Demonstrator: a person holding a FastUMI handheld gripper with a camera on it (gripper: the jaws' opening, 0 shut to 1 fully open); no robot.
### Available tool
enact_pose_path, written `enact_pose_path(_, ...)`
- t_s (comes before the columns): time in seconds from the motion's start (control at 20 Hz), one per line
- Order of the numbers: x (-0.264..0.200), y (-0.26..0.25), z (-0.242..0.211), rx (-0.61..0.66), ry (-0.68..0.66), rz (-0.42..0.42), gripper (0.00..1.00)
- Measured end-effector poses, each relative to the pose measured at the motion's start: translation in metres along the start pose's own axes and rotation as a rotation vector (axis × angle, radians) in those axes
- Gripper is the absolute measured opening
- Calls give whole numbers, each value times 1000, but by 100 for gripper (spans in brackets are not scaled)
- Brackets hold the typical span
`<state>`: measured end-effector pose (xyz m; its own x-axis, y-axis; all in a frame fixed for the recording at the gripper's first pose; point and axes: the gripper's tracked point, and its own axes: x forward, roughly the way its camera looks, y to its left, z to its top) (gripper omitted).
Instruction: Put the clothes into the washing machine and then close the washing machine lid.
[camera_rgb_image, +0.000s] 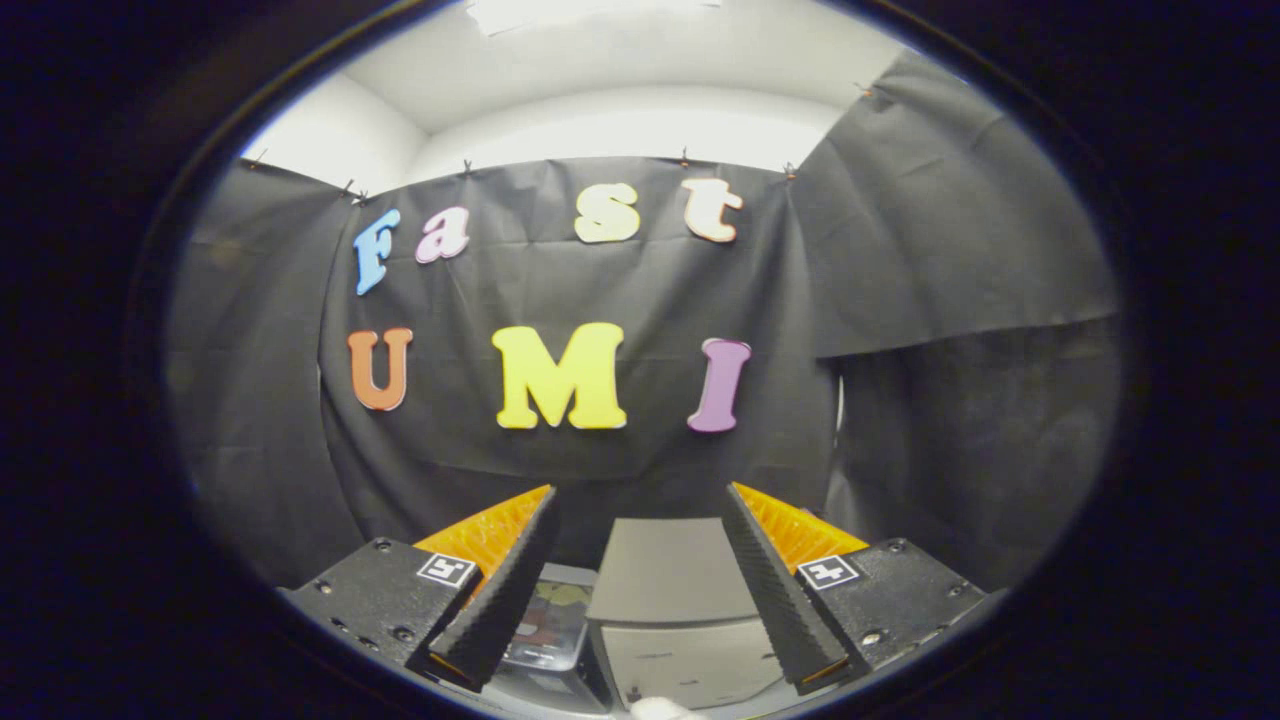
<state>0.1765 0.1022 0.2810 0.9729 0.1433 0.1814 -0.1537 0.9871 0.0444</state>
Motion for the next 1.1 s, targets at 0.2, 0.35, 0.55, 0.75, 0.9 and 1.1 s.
enact_pose_path(0.2,-37,-73,-71,7,41,-68,100)
enact_pose_path(0.35,-69,-120,-134,30,109,-129,100)
enact_pose_path(0.55,-96,-141,-205,31,181,-133,100)
enact_pose_path(0.75,-114,-147,-233,-1,221,-116,99)
enact_pose_path(0.9,-118,-142,-239,-5,221,-91,99)
enact_pose_path(1.1,-116,-140,-249,-59,222,-80,99)
